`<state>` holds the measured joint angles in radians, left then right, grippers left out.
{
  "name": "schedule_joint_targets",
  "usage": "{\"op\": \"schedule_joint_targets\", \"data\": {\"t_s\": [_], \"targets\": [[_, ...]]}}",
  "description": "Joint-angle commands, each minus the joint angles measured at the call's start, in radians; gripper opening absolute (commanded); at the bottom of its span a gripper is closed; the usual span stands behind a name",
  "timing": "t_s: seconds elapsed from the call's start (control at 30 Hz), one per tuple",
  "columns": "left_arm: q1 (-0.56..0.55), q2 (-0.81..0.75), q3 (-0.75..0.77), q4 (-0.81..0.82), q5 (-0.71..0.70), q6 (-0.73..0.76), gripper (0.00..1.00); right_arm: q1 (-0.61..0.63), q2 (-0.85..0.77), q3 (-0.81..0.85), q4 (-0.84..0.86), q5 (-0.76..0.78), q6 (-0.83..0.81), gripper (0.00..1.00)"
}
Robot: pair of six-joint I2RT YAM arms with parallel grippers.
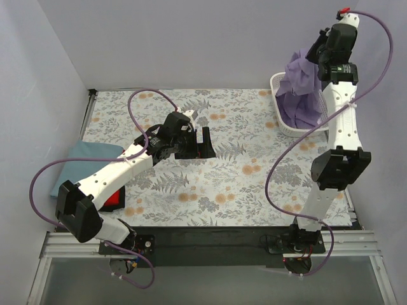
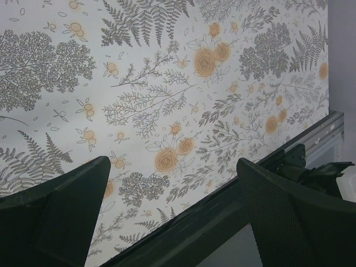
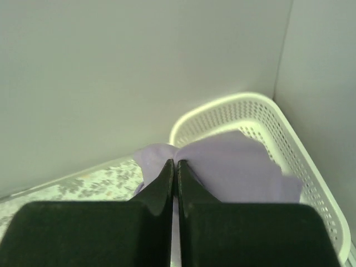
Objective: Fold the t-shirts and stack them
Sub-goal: Grab the tshirt from the pile, then move the tshirt to the center of the board
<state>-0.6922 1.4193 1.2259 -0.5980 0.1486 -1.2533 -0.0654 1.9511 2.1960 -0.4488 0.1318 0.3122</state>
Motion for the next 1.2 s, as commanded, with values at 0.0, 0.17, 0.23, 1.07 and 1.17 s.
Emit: {"op": "schedule_joint_targets", "data": {"t_s": [0.0, 0.17, 0.23, 1.07, 1.17], "targets": [[-0.001, -0.046, 0.044, 0.007, -0.038, 0.005, 0.97, 0.086, -0.142, 0.068, 0.099, -0.004, -0.064, 0.01], [0.000, -0.066, 0.046, 0.004, -0.076, -0.017, 0.96, 0.281, -0.318, 0.047, 0.159, 0.052, -0.143, 0.01], [0.002, -0.075, 0.049, 0.001, -0.089, -0.024, 0.97, 0.335, -0.352, 0.039, 0.176, 0.055, -0.153, 0.01], [0.099, -0.111, -0.130, -0.008, -0.247, -0.158, 0.97, 0.397, -0.650, -1.021, 0.239, 0.000, 0.123, 0.76], [0.102, -0.105, -0.209, -0.003, -0.261, -0.196, 0.95, 0.406, -0.685, -1.171, 0.234, -0.041, 0.136, 0.89]]}}
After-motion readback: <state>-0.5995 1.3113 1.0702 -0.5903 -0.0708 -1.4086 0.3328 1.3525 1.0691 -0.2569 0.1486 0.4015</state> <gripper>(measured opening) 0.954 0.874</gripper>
